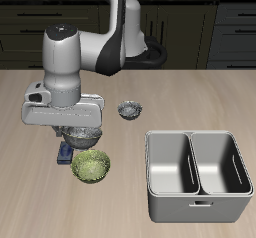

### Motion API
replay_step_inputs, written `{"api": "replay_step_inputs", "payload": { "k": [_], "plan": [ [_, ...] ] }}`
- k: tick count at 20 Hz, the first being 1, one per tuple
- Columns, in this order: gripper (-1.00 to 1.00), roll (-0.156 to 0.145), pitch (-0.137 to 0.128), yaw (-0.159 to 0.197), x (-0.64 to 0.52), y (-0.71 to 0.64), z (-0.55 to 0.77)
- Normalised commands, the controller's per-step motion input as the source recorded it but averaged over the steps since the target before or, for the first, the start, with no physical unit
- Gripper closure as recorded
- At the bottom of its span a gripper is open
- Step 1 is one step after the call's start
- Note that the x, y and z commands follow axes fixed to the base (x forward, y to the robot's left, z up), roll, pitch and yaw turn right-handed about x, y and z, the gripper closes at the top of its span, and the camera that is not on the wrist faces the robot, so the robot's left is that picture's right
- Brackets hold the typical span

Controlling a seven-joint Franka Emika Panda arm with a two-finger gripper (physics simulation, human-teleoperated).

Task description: Stack middle-sized black bowl on the green bowl

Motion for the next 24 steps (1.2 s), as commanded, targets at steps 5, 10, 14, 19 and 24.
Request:
{"api": "replay_step_inputs", "payload": {
  "k": [5, 10, 14, 19, 24],
  "plan": [
    [1.0, 0.01, 0.016, 0.001, 0.15, 0.14, -0.31],
    [1.0, -0.002, 0.027, 0.001, 0.08, 0.05, -0.23],
    [1.0, -0.019, 0.023, 0.017, 0.04, -0.05, -0.18],
    [1.0, -0.006, 0.028, 0.014, -0.01, -0.03, -0.22],
    [1.0, 0.002, 0.048, 0.04, -0.04, 0.06, -0.38]
  ]
}}
